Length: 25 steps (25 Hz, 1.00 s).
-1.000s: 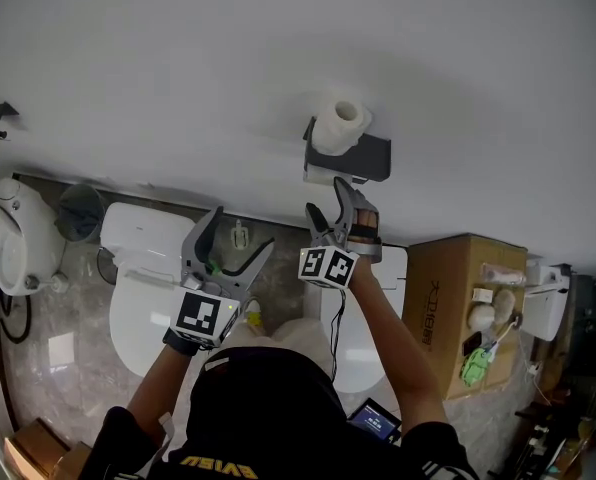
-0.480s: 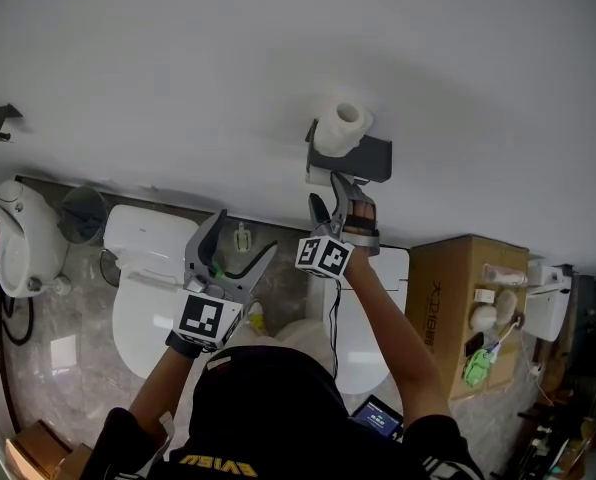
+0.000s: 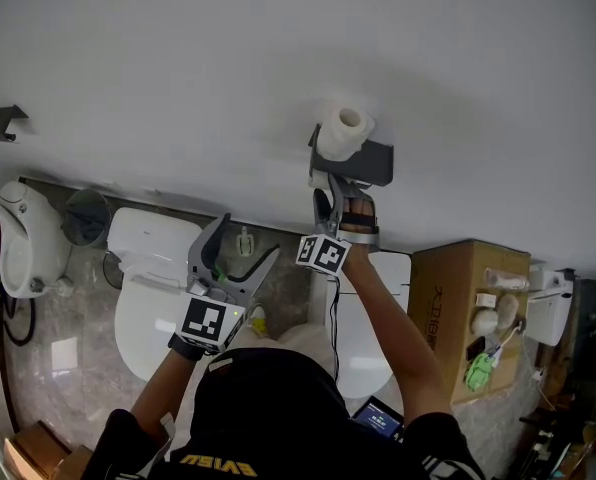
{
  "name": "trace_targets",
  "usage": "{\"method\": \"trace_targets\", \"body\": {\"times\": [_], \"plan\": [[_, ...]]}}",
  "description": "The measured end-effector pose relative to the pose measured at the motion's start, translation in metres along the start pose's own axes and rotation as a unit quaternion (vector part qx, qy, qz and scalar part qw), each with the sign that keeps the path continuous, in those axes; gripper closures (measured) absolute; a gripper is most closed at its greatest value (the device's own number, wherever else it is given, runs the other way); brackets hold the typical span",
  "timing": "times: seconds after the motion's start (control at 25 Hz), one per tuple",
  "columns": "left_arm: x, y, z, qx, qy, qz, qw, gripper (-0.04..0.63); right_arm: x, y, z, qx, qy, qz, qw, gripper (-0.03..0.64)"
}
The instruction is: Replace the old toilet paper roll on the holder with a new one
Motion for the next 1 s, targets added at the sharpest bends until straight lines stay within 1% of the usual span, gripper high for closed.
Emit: {"method": "trace_targets", "body": {"times": [0.32, 0.4, 0.44, 1.0], "plan": [[-0.0014, -0.0016, 0.0001, 0.002, -0.003, 0.006, 1.0, 0.212, -0.0014, 0.0037, 0.0018, 0.008, -0.011, -0.009, 1.0, 0.353], [-0.0036, -0.0018, 0.0001, 0.001, -0.002, 0.009, 1.0, 0.212, -0.0016, 0.0032, 0.0043, 0.018, -0.016, -0.011, 1.0, 0.432], [-0.0037, -0.002, 0.0, 0.001, -0.002, 0.008, 1.0, 0.212, -0.0017, 0.0031, 0.0053, 0.021, -0.018, -0.011, 1.0, 0.439], [-0.0037, -0.0031, 0.0011, 0.004, -0.003, 0.003, 1.0, 0.213, -0.0014, 0.0015, 0.0056, 0.023, -0.039, -0.014, 0.999, 0.442]]}}
Point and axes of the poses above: the fingertips, and each gripper's own axes: y forward along the fingers, z to its right, x out of its underside, the point moved 4 cm from there along -y, backward along the fingers, and after that the axes turned 6 degrees about -y, right-handed, at the moved point
